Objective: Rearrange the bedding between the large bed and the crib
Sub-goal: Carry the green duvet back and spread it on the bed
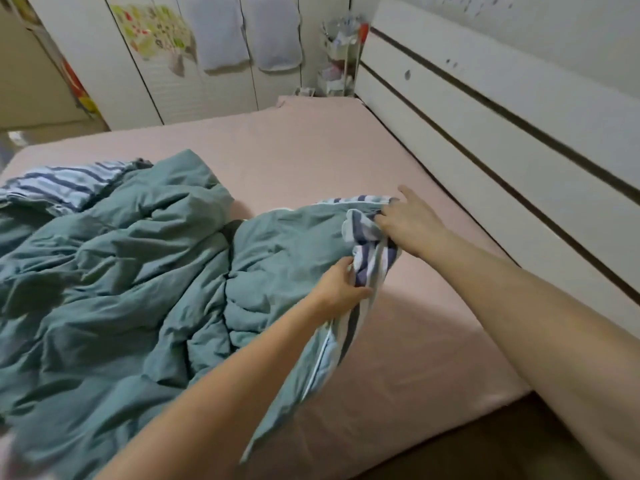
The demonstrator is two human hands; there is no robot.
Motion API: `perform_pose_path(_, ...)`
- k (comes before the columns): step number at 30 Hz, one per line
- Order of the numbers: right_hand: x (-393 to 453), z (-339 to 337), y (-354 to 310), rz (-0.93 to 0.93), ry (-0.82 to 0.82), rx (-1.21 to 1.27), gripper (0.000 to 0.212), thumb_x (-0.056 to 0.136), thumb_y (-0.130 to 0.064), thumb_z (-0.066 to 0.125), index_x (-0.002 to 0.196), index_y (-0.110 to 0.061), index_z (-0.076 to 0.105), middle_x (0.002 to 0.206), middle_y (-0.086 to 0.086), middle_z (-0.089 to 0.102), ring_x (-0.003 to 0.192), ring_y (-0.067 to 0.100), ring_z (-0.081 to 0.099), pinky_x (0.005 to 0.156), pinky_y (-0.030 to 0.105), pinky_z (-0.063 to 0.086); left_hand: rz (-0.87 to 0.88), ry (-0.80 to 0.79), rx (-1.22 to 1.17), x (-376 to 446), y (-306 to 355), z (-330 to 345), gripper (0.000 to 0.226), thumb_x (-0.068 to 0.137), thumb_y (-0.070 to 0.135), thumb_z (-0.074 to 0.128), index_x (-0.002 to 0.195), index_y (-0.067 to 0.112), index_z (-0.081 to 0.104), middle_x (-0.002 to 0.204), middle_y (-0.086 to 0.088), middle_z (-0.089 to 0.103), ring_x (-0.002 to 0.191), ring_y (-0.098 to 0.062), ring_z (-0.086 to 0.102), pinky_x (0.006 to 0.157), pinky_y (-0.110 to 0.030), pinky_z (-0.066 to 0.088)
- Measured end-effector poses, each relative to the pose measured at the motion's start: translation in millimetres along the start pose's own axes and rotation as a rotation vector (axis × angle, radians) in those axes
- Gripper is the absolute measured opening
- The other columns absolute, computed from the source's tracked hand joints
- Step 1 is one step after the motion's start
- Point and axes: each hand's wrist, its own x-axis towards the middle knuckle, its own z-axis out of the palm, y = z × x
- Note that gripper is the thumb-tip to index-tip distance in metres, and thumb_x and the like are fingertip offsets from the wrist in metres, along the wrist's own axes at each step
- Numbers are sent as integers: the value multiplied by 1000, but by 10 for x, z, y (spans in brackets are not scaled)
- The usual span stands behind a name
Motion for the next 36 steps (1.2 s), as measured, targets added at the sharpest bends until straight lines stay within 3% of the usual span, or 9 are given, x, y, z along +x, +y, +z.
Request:
perform_pose_path(2,-154,339,-9,188,-226,24,26,93,-15,46,110,-24,64,115,-2,64,119,20,51,114,40,18,-88,-124,163,55,-193,-37,56,89,25,64,139,9,42,132,-9,52,114,-22,52,91,-27,38)
perform_pose_path(8,-324,721,-595,296,-437,339,32,87,-8,46,116,-13,58,121,9,61,111,27,59,90,32,43,-259,-186,509,51,-988,-375,47,92,32,58,133,9,51,133,-11,55,119,-27,53,97,-31,42)
perform_pose_path(13,222,462,-1477,208,-395,680,32,87,-12,46,114,-11,63,117,12,63,106,31,59,83,34,50,-309,-46,545,-394,-1598,-886,36,92,30,58,122,11,60,122,-9,62,110,-26,57,91,-33,46)
perform_pose_path(17,907,-122,-2296,64,-311,906,26,87,-13,51,106,-2,66,106,18,68,99,34,62,85,41,51,-386,279,465,-960,-2167,-1777,29,88,26,60,113,10,64,114,-11,63,108,-29,59,88,-35,48)
perform_pose_path(21,1432,-667,-3048,-32,-212,1002,32,92,-22,51,120,-12,61,120,9,64,108,26,59,90,35,48,-476,692,313,-1449,-2805,-2593,57,82,38,65,132,13,53,130,-12,55,119,-30,53,102,-40,43)
perform_pose_path(24,1761,-1000,-3627,-56,-224,1019,37,93,-27,52,128,-14,55,128,8,59,115,24,56,97,36,45,-552,794,249,-1727,-3388,-3102,77,73,53,65,136,14,47,133,-15,52,123,-33,48,103,-46,41)
perform_pose_path(28,2089,-1317,-4202,-83,-237,1042,44,93,-30,55,134,-16,47,138,7,46,126,23,46,103,34,39,-649,765,329,-1799,-3810,-3572,110,71,61,70,152,14,13,156,-18,18,144,-36,12,118,-46,13)
perform_pose_path(31,2264,-1423,-4401,-109,-226,1057,51,91,-31,57,138,-17,42,141,4,41,129,19,42,107,30,34,-681,647,423,-1698,-3942,-3796,129,61,76,66,153,19,-6,159,-17,-5,145,-36,-12,117,-50,-3)
perform_pose_path(36,2363,-1409,-4523,-20,-269,1087,53,89,-32,61,138,-18,43,141,5,42,130,18,42,106,26,31,-744,618,312,-1493,-4232,-4056,133,61,83,57,152,15,-12,159,-19,-1,145,-35,-12,116,-52,-6)
